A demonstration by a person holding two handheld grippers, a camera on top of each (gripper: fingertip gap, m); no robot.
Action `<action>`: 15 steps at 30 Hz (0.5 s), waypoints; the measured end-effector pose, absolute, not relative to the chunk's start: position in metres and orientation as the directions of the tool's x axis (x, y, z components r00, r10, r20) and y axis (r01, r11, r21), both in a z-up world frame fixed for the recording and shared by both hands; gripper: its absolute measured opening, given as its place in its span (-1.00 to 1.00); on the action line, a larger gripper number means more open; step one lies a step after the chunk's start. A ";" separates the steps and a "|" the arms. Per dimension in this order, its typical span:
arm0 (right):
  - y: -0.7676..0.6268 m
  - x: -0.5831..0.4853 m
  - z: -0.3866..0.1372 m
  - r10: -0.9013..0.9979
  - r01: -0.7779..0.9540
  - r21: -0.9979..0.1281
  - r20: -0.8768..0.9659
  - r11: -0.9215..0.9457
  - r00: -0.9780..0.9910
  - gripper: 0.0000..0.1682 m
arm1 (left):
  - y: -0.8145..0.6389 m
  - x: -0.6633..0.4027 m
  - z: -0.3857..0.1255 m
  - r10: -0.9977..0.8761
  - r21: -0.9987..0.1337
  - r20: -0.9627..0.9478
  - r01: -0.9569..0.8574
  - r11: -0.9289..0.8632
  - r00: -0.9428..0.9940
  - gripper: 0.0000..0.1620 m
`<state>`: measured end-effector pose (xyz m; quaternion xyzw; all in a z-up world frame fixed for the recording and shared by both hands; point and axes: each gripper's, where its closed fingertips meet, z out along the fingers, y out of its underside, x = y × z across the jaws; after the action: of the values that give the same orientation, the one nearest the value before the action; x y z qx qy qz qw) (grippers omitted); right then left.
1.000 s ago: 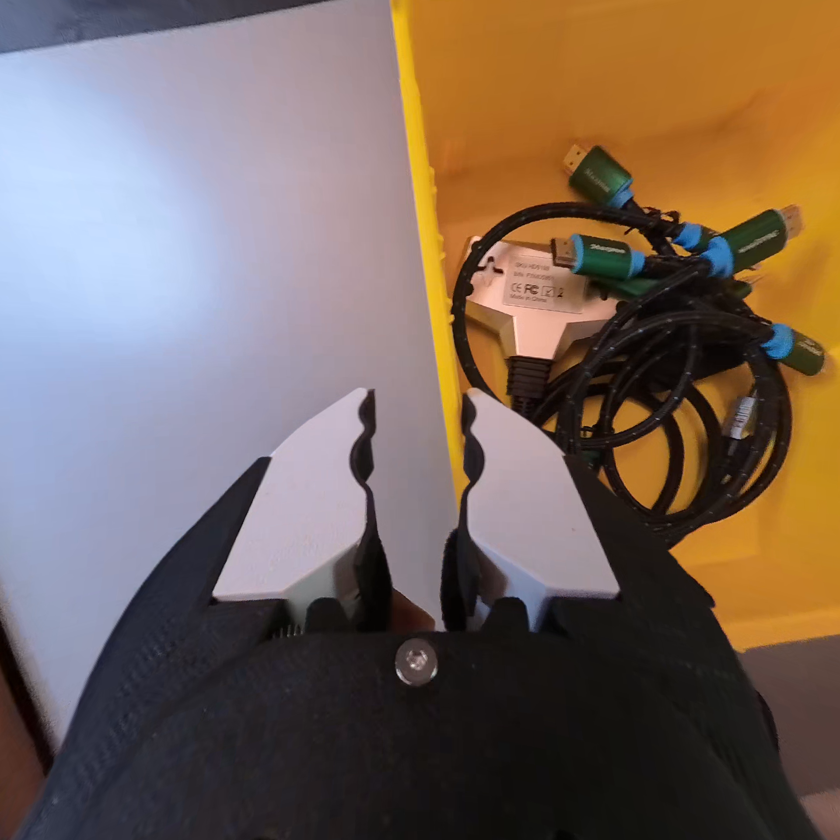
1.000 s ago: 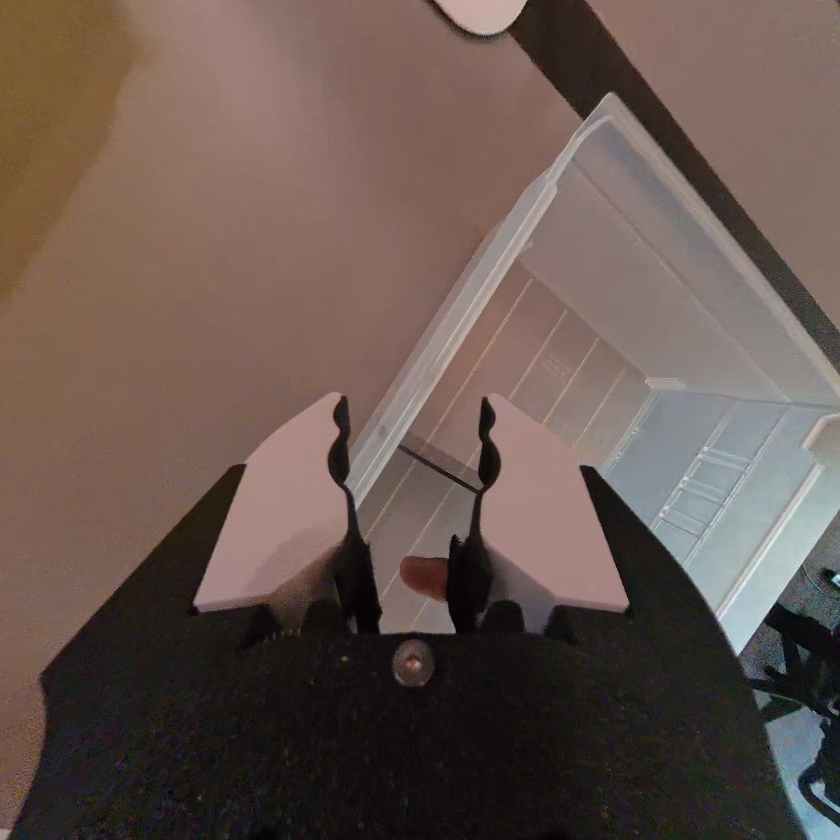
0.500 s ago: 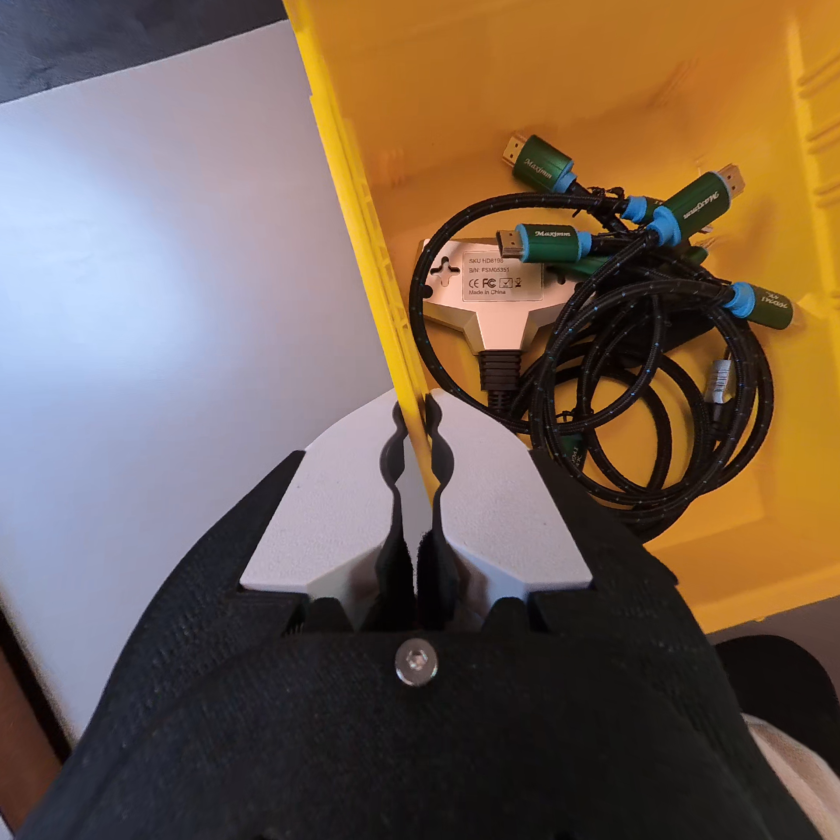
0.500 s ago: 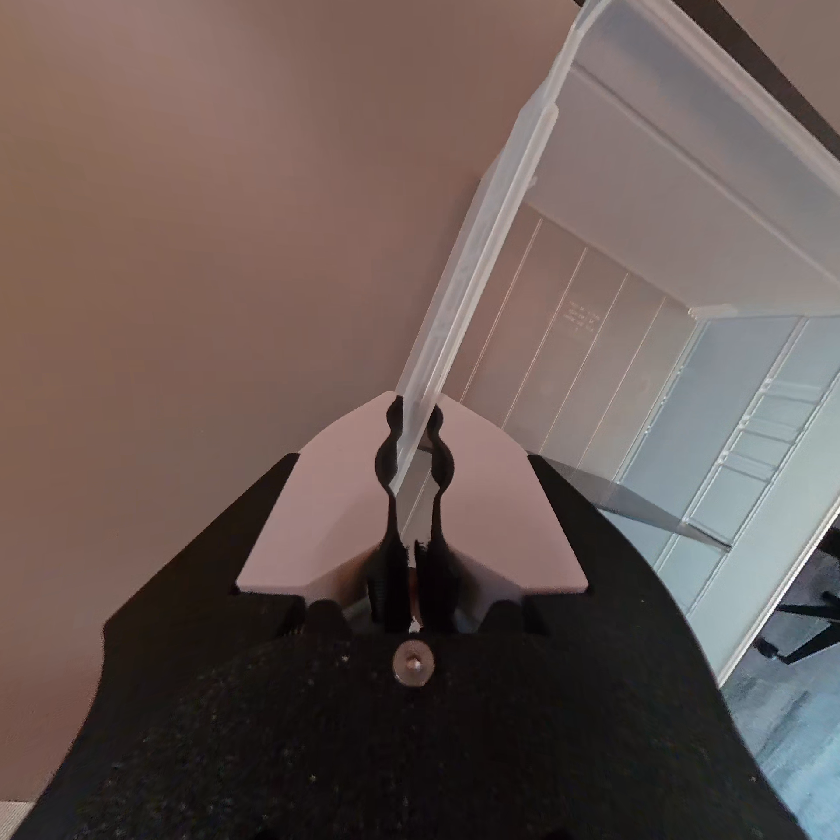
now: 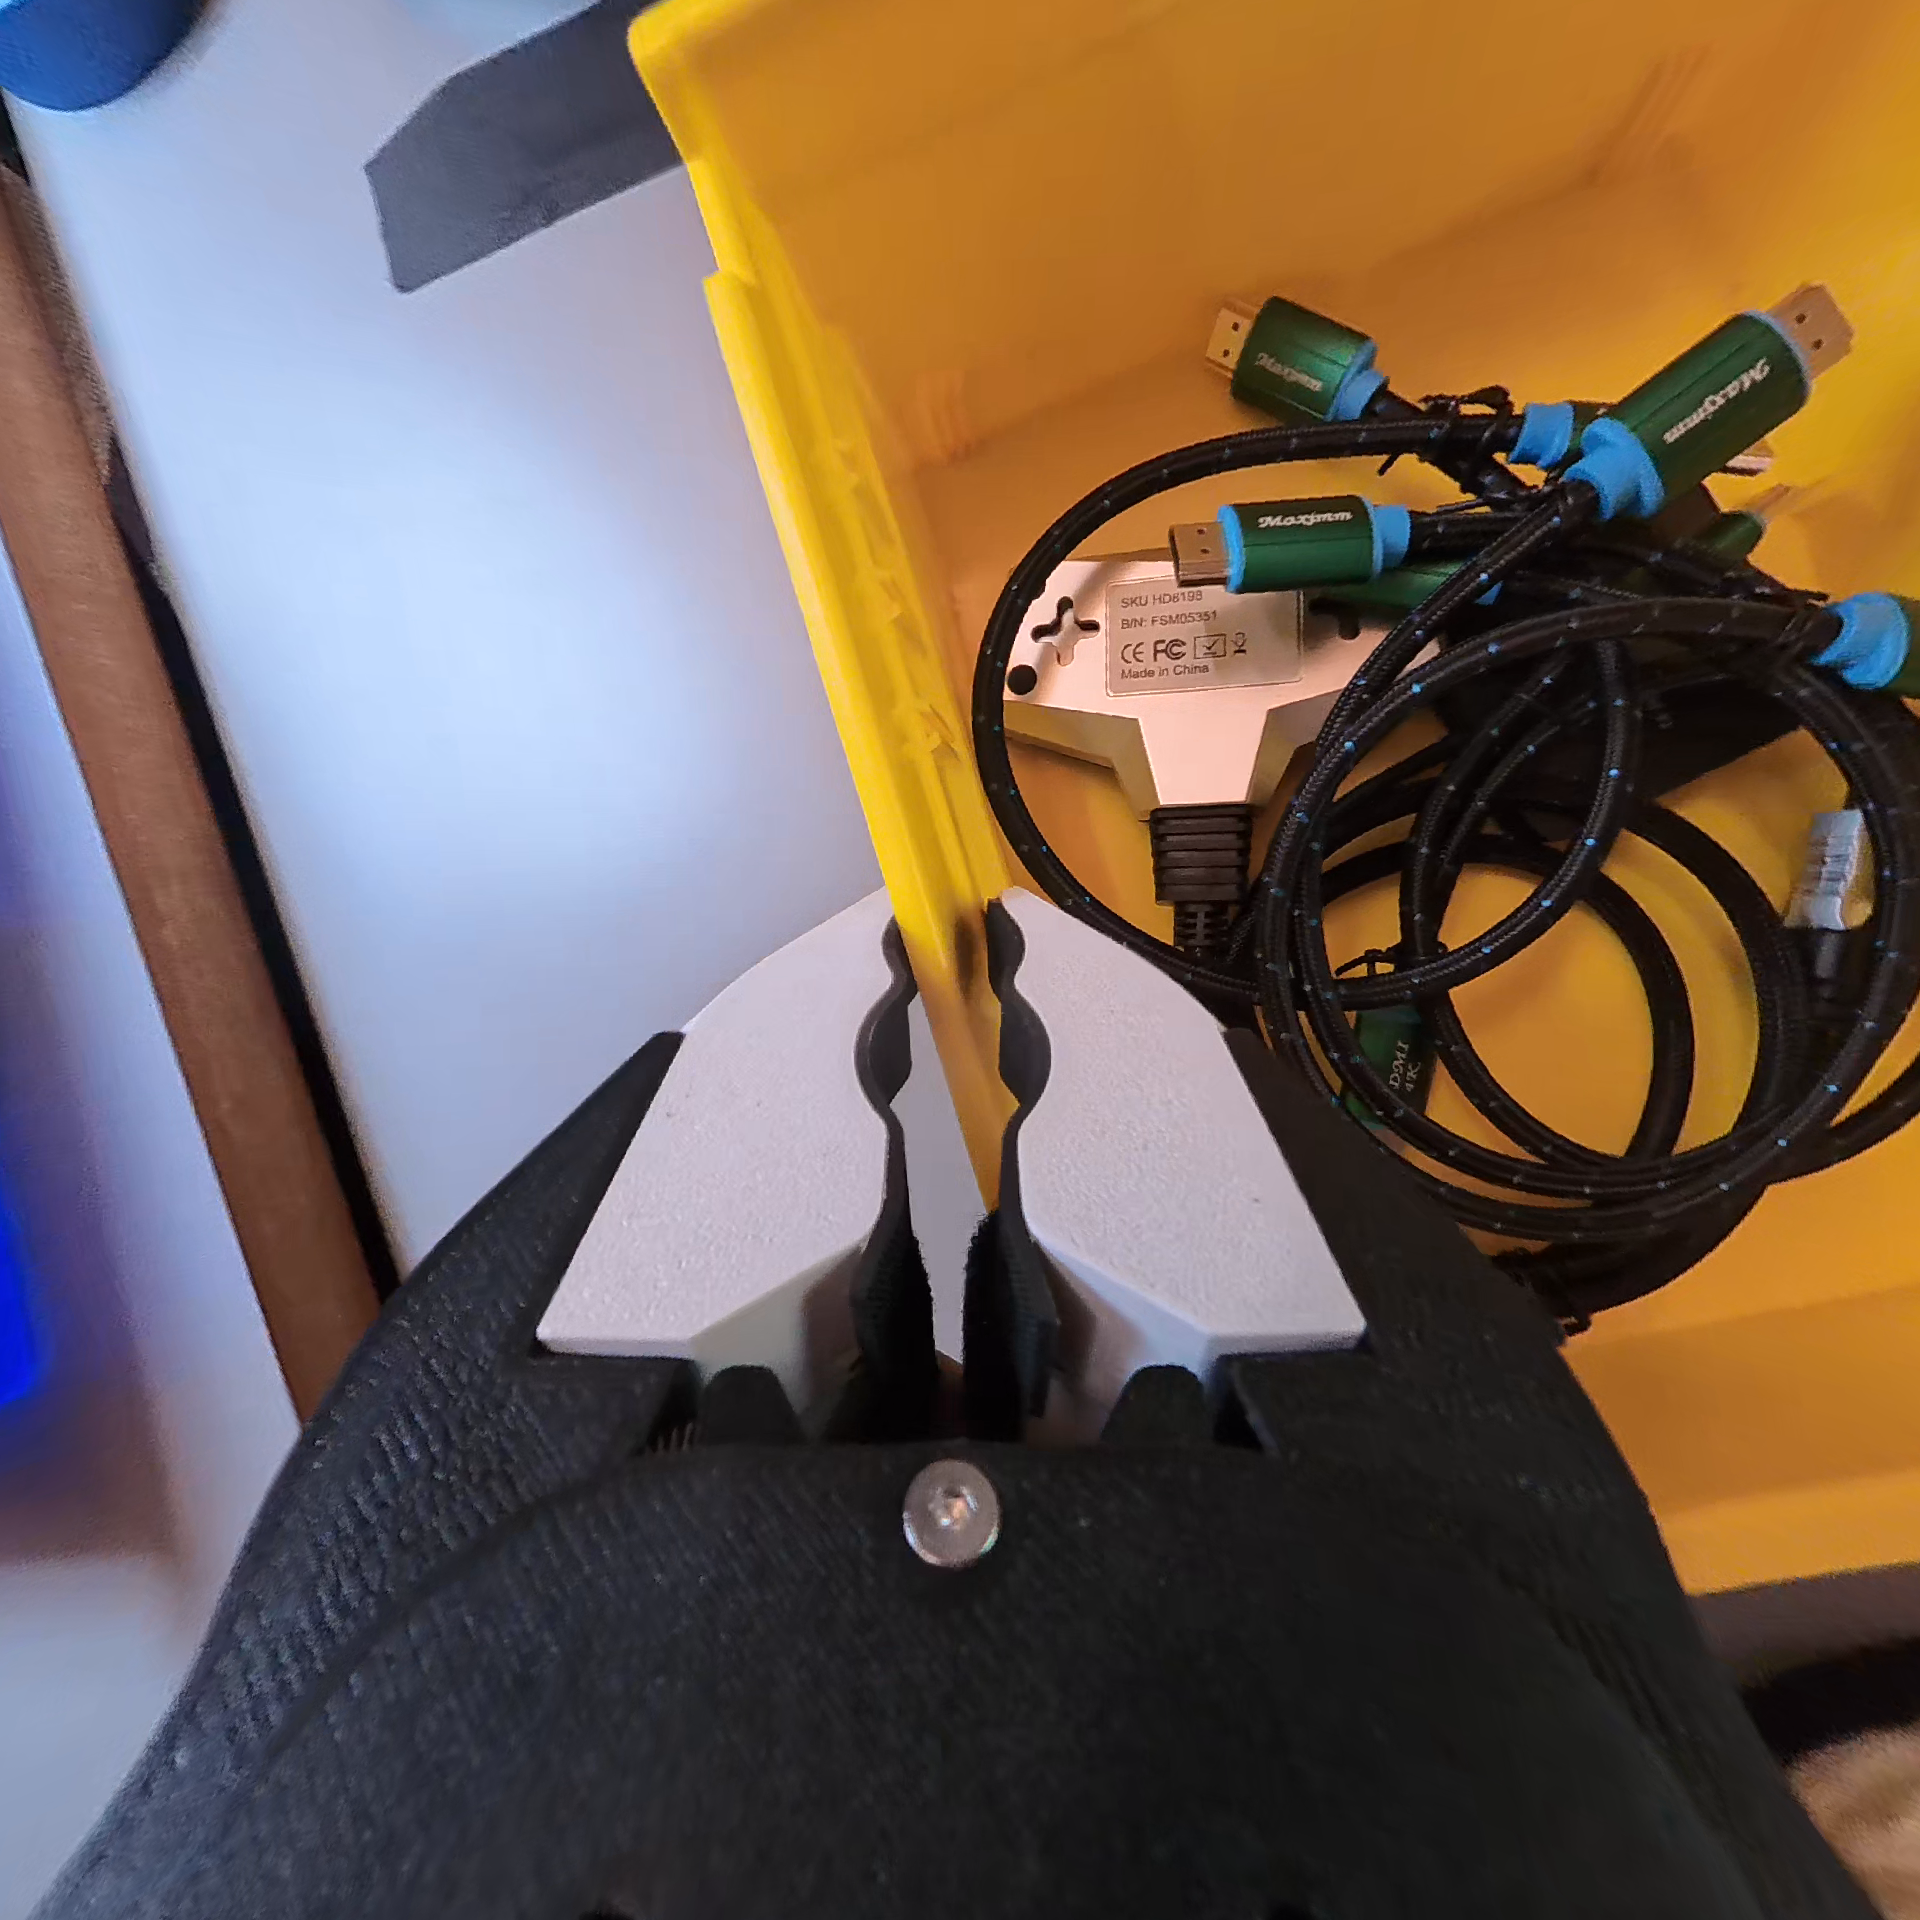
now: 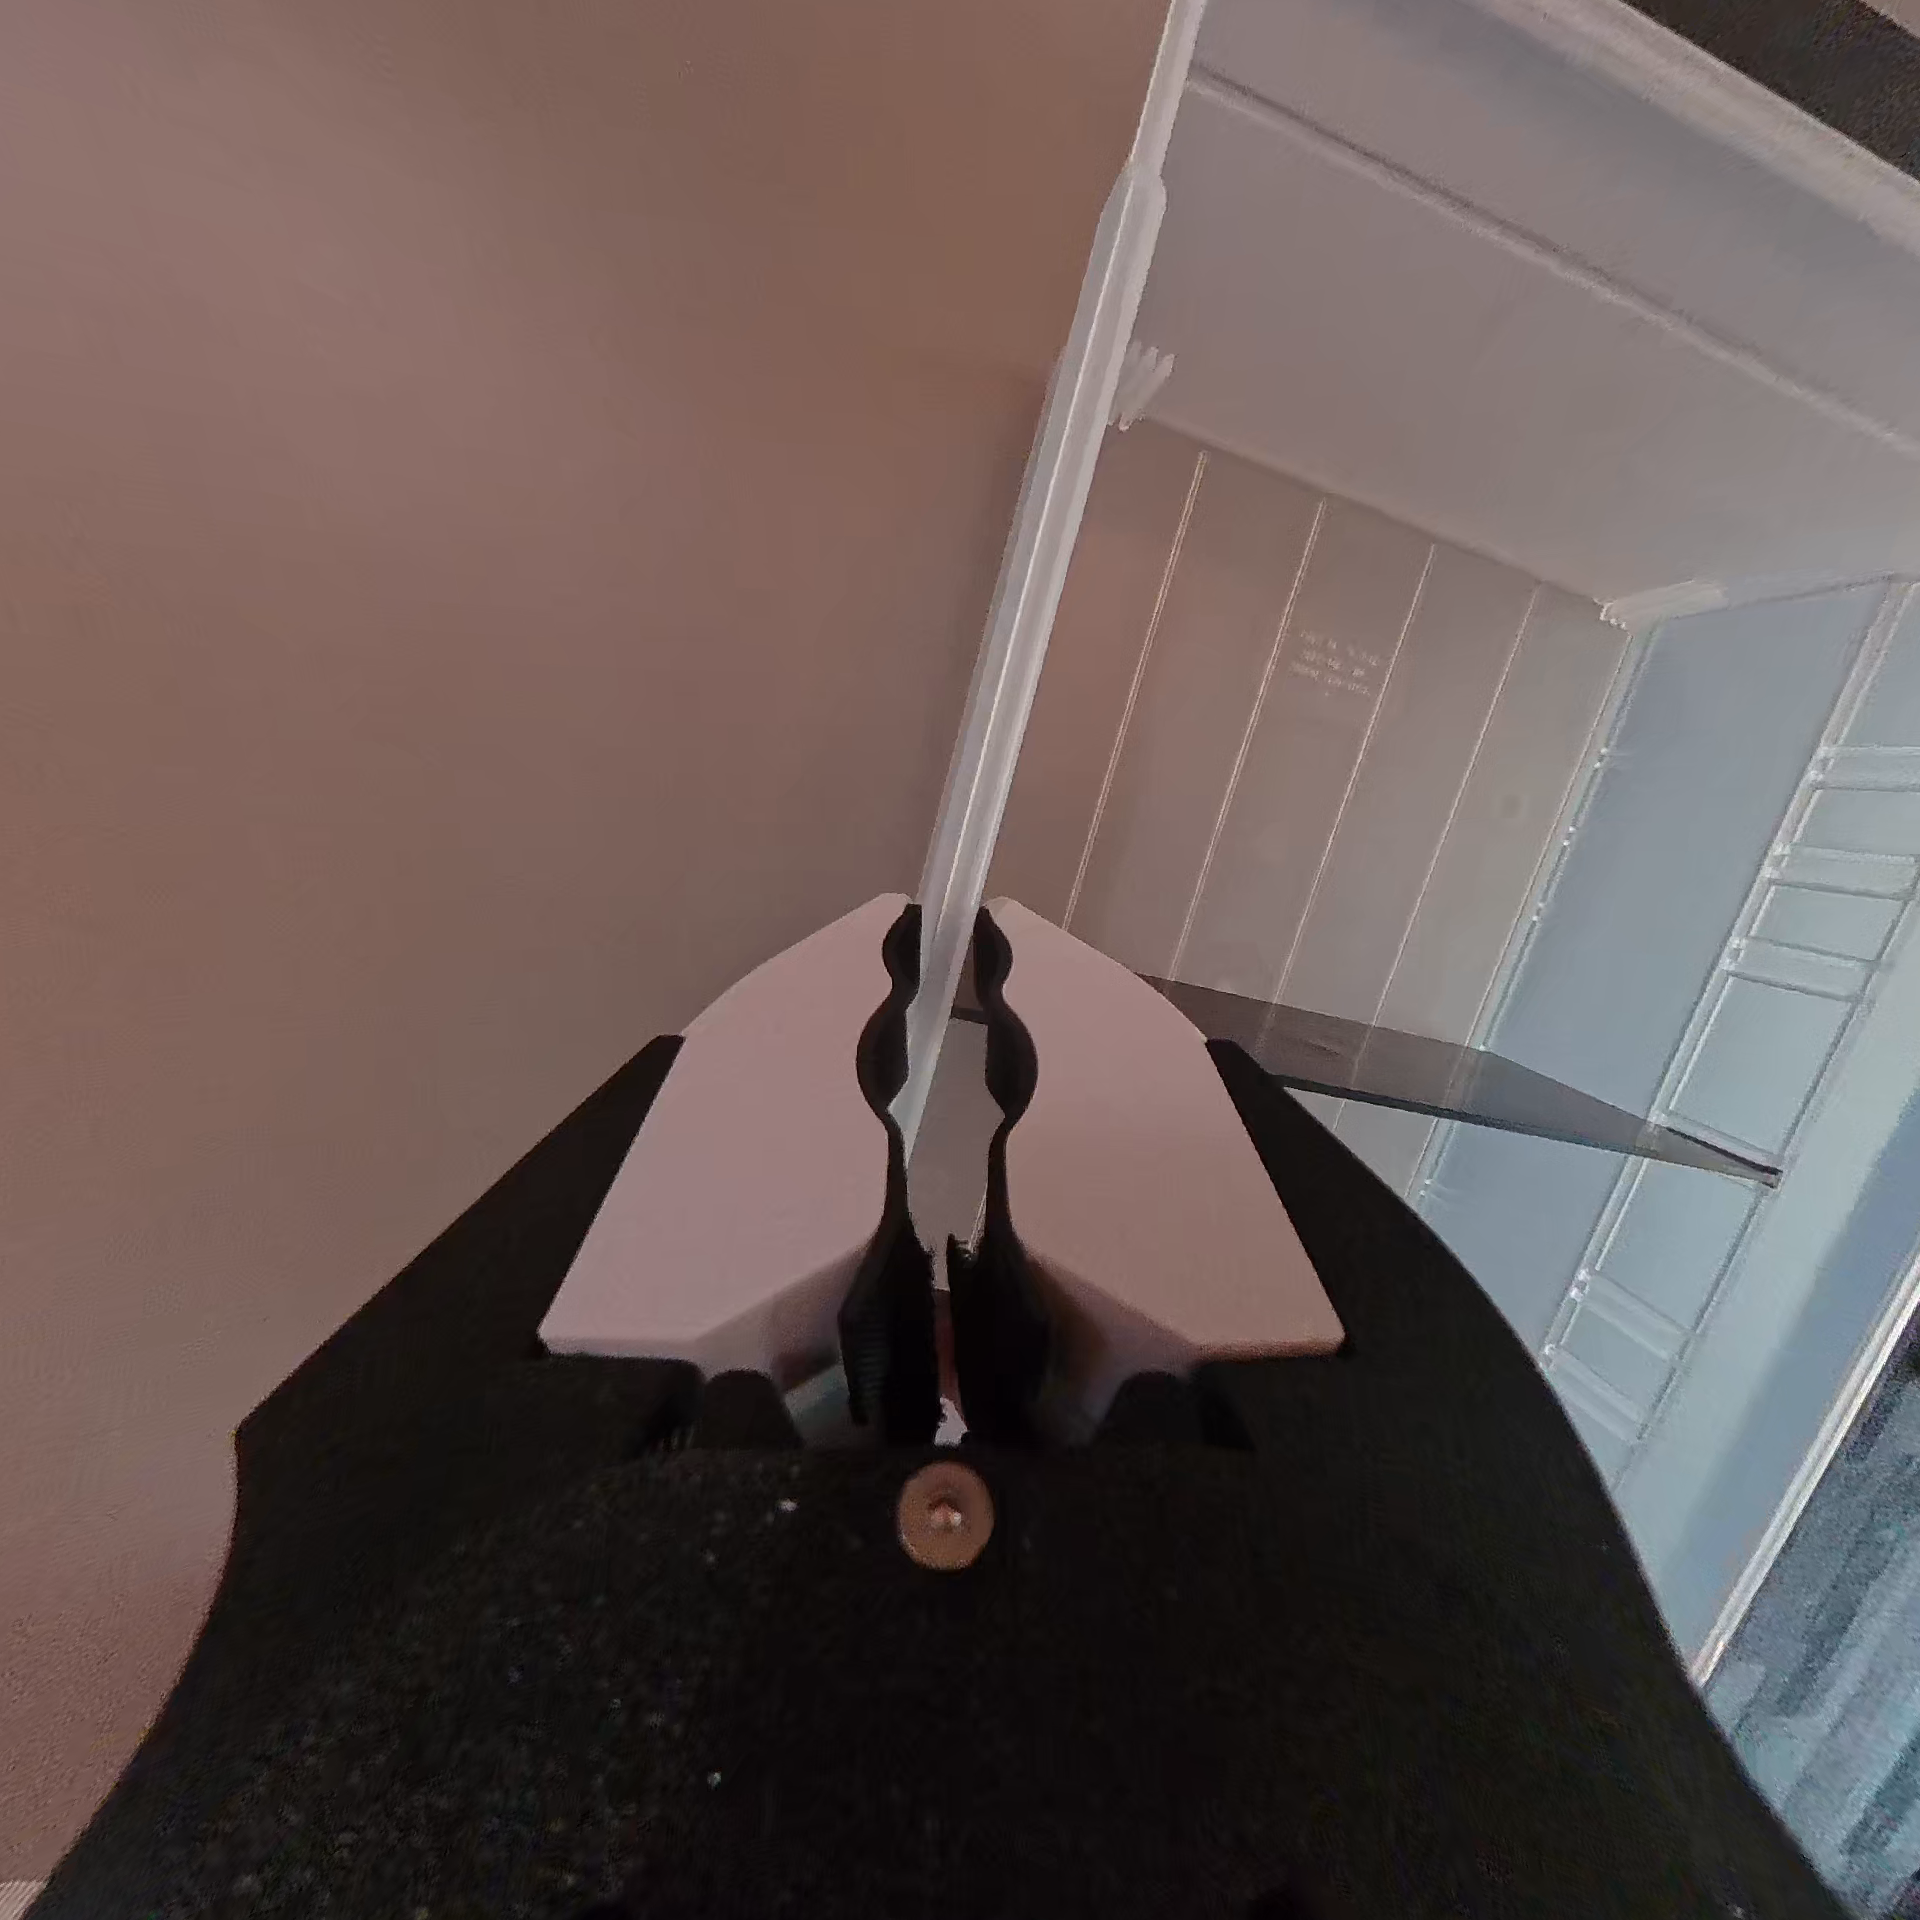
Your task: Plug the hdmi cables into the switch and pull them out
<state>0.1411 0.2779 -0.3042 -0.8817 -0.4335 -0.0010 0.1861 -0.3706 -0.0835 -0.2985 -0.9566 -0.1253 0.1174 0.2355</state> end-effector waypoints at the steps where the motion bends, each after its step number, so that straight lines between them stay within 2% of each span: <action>1: 0.279 0.144 -0.304 0.758 0.761 -0.324 0.165 -0.562 0.631 -0.88 | -0.085 -0.376 -0.299 0.303 -0.487 -0.178 0.183 -0.854 0.936 -0.84; 6: 0.282 0.157 -0.305 0.734 0.743 -0.311 0.171 -0.592 0.657 -0.89 | -0.090 -0.397 -0.298 0.333 -0.480 -0.301 0.159 -0.862 0.894 -0.79; 15: 0.278 0.170 -0.306 0.736 0.746 -0.280 0.163 -0.604 0.657 -0.87 | -0.097 -0.408 -0.297 0.345 -0.489 -0.345 0.147 -0.860 0.873 -0.77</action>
<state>0.1696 0.2780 -0.3064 -0.8954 -0.4138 -0.0157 0.1634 -0.4077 -0.0974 -0.2975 -0.9399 -0.1310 0.2157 0.2300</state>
